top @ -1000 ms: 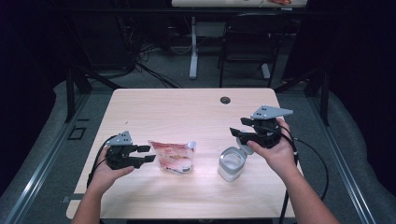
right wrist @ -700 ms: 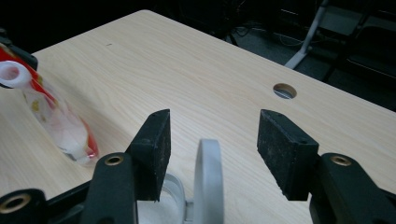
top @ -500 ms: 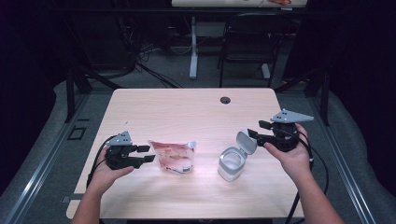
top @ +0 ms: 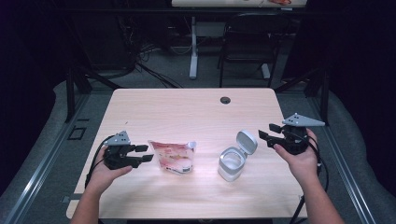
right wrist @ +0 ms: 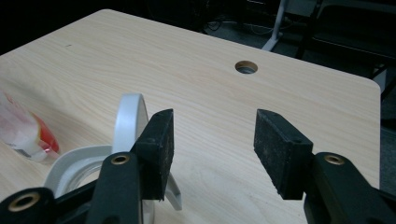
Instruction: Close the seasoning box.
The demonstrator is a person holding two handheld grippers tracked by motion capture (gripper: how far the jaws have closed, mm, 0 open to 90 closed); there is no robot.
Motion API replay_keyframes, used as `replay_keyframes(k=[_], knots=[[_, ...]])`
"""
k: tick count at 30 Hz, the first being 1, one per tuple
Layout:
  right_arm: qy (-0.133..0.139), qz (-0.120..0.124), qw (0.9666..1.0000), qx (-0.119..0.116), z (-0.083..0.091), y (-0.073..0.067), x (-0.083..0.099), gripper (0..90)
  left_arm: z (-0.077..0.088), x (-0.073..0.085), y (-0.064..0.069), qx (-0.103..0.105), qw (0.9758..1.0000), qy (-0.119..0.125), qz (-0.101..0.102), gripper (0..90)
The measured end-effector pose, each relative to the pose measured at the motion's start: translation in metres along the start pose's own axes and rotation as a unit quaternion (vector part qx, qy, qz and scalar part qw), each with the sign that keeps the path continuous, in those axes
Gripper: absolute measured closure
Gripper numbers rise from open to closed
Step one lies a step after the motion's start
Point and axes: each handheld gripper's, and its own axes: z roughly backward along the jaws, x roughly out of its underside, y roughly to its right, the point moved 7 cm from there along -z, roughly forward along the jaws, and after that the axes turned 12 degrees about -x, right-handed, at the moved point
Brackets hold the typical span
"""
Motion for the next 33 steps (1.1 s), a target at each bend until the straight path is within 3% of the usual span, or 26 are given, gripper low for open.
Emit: replay_keyframes(k=[10,20,25,33], knots=[[-0.002,-0.012,0.9998,0.015,0.001,0.012,0.013,59.0,-0.001,0.002,-0.001,-0.002,1.0000,-0.004,0.000,50.6],[-0.013,-0.022,0.9991,0.035,0.001,0.018,0.024,79.8,-0.001,0.002,-0.001,-0.004,1.0000,-0.005,-0.001,50.6],[-0.005,-0.029,0.9985,0.045,0.000,0.021,0.027,89.6,-0.002,0.003,-0.002,-0.006,0.9999,-0.008,-0.004,50.6],[-0.003,-0.040,0.9987,0.033,-0.003,0.019,0.032,90.0,-0.001,0.004,-0.003,-0.007,1.0000,-0.006,-0.001,50.6]])
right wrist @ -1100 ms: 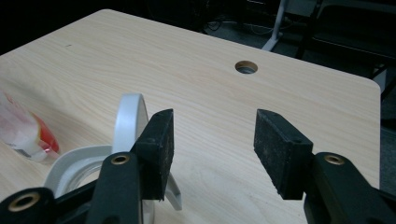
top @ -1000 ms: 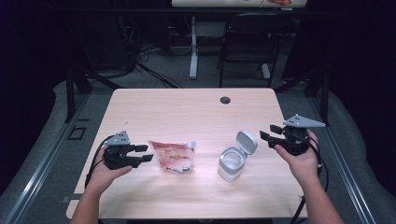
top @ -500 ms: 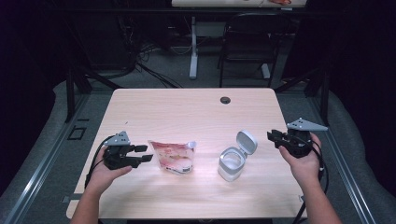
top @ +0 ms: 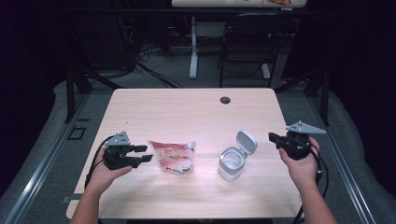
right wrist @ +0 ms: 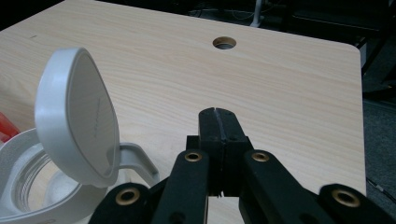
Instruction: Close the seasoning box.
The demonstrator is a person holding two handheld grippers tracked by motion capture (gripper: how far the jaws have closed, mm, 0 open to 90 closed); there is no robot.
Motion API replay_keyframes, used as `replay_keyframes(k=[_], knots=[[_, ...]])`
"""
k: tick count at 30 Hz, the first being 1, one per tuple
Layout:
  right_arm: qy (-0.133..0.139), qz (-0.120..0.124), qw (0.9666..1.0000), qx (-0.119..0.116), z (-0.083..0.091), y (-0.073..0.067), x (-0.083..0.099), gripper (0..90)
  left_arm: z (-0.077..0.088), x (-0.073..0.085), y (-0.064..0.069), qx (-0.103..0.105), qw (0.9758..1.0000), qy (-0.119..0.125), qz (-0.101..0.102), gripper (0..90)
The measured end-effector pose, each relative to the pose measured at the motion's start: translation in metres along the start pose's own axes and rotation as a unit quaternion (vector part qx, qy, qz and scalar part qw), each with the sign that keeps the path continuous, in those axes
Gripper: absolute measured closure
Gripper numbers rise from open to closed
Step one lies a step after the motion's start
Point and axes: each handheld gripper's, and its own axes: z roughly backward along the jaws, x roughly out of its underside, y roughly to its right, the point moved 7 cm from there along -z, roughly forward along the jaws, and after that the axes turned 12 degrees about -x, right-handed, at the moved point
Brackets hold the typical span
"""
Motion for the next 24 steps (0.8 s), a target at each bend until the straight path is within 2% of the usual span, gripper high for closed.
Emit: replay_keyframes(k=[6,24], knots=[[-0.005,0.002,1.0000,-0.004,-0.003,-0.003,0.003,90.0,0.001,0.000,-0.001,-0.001,1.0000,0.000,0.001,50.6],[0.000,0.006,0.9993,-0.036,-0.011,-0.024,0.009,90.0,0.001,0.001,-0.002,-0.002,1.0000,-0.001,0.002,50.6]])
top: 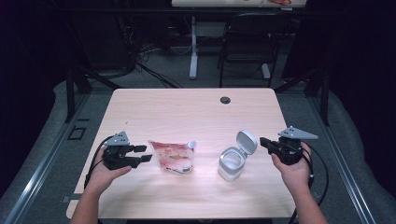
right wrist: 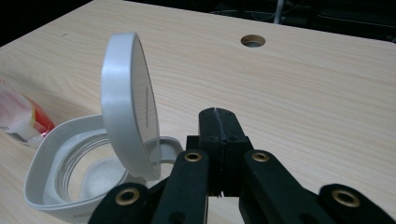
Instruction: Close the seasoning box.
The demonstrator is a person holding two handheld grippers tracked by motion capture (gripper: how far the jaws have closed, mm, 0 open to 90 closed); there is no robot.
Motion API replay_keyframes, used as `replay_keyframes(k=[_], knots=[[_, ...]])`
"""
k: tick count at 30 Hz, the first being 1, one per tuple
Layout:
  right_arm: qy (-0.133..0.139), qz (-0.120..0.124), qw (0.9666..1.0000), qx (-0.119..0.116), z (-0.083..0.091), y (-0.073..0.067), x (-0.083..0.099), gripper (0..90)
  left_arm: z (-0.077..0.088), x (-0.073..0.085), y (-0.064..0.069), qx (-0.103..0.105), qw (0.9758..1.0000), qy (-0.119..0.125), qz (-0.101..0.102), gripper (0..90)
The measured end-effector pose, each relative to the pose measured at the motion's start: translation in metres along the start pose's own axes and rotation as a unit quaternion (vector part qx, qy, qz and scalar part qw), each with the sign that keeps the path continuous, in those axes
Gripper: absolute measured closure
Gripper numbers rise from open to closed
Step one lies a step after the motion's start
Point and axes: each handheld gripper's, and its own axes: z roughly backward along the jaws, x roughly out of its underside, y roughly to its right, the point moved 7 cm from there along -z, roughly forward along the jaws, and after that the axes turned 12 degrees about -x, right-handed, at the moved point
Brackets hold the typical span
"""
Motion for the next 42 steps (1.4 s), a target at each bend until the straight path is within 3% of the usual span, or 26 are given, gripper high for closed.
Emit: replay_keyframes(k=[28,42], knots=[[0.014,0.019,0.9993,-0.028,-0.003,-0.027,-0.006,90.0,0.000,0.001,-0.002,-0.002,1.0000,0.001,0.002,50.6],[0.010,0.025,0.9984,-0.050,-0.010,-0.044,0.002,90.0,0.002,0.003,-0.006,-0.007,1.0000,-0.002,0.005,50.6]])
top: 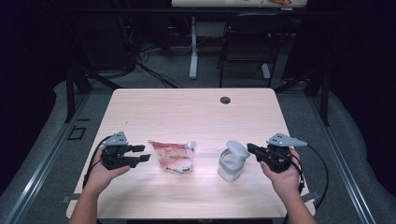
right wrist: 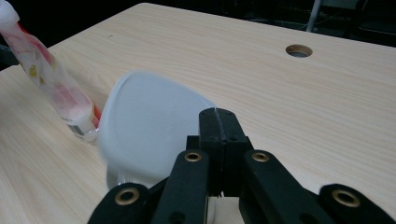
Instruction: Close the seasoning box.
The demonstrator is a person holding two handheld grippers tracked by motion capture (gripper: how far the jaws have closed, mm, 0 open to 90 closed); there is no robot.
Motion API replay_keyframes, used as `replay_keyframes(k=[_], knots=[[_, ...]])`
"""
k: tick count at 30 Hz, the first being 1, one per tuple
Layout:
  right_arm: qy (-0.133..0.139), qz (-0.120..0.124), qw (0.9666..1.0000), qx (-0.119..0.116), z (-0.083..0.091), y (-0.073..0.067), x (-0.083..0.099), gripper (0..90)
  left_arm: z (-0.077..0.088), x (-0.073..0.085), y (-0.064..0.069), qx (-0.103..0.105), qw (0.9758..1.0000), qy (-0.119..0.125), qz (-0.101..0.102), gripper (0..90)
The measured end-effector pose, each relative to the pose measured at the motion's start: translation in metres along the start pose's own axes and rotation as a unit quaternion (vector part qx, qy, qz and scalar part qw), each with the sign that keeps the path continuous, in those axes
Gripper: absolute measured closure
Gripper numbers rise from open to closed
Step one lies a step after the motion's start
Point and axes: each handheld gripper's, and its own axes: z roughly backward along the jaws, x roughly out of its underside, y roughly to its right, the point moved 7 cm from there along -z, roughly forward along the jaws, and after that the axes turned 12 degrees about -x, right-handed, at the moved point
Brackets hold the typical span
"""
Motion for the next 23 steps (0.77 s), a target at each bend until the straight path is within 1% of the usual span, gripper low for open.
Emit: replay_keyframes(k=[3,7,13,15,20,22,23], knots=[[0.004,-0.002,1.0000,-0.003,0.000,-0.002,0.001,90.0,0.001,0.001,-0.002,-0.001,1.0000,0.000,0.002,50.6],[0.005,0.002,1.0000,0.001,0.002,-0.003,0.002,90.0,0.001,0.001,-0.003,-0.002,1.0000,0.002,0.006,50.5],[0.016,-0.014,0.9996,0.020,0.011,0.009,0.010,90.0,0.002,0.003,-0.007,-0.005,0.9999,0.003,0.011,50.4],[0.015,-0.016,0.9994,0.026,0.012,0.013,0.015,90.0,0.003,0.004,-0.008,-0.005,0.9999,0.002,0.013,50.4],[0.017,-0.034,0.9985,0.038,0.015,0.022,0.028,90.0,0.003,0.005,-0.010,-0.009,0.9998,0.003,0.018,50.4],[0.011,-0.037,0.9983,0.043,0.017,0.026,0.034,90.0,0.003,0.005,-0.010,-0.010,0.9998,0.003,0.017,50.3],[0.012,-0.040,0.9981,0.045,0.016,0.027,0.037,90.0,0.003,0.005,-0.011,-0.010,0.9998,0.003,0.018,50.2]])
